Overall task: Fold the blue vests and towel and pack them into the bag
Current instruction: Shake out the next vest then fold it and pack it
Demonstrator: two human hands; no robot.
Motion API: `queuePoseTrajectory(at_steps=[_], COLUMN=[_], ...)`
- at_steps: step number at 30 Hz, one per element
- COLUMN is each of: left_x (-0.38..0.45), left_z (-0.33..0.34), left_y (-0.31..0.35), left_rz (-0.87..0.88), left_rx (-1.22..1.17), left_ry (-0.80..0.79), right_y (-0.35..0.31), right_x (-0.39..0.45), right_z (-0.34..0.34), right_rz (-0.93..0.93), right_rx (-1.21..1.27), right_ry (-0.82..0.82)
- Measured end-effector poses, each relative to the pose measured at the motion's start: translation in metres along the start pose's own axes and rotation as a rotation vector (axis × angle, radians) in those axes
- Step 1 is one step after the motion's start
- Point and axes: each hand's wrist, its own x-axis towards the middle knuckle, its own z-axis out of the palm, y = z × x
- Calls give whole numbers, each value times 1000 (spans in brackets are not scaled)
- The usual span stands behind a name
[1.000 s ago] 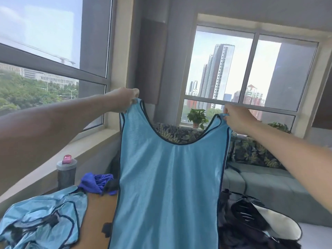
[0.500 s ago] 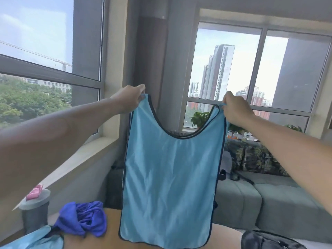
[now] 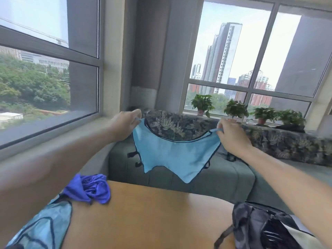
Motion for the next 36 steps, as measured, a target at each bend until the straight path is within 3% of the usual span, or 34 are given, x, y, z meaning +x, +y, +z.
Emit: queuePoseTrajectory(at_steps=[8, 12, 23, 31, 36], left_x=[-125, -150, -163, -166, -149], left_z=[97, 92, -60, -176, -219], left_y=[-22, -21, 69, 119, 125], left_rz=[-38, -55, 121, 133, 150], left_rx=[-38, -65, -182, -186, -155], left_ry=[-217, -212, 209, 536, 655], right_y=[10, 8, -38, -64, -72], right_x=[-133, -156, -162, -158, -146], right_z=[75, 66, -90, -219, -266], right_rz=[-12, -31, -183, -245, -244], right_rx=[-42, 3, 162, 201, 193], right_ry=[-328, -306, 295, 594, 707])
